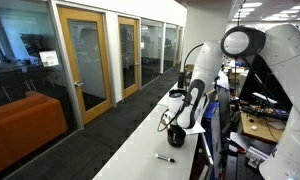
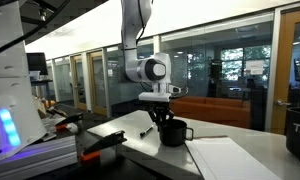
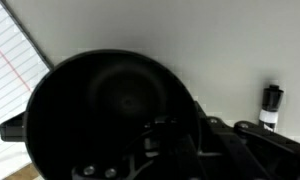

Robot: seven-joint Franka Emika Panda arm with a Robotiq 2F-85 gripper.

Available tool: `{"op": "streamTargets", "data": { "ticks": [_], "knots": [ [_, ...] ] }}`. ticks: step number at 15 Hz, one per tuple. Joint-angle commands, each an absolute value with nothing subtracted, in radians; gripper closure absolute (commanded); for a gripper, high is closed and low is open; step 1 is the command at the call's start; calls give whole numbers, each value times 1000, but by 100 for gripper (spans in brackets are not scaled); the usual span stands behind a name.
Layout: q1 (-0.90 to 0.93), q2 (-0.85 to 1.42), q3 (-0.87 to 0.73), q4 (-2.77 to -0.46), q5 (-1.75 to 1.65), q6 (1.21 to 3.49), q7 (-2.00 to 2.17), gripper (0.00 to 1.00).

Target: Move the bowl backward

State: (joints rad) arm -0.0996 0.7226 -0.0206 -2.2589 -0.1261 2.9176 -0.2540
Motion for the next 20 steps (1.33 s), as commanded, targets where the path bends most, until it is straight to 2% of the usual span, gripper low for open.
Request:
{"op": "streamTargets", "data": {
  "ticks": [1, 9, 20],
  "knots": [
    [-113, 678, -25, -2269, -145, 2907, -259, 100],
    [-119, 602, -6, -2150, -108, 2819, -232, 99],
    [-45, 737, -37, -1845, -105, 2562, -76, 99]
  ]
}}
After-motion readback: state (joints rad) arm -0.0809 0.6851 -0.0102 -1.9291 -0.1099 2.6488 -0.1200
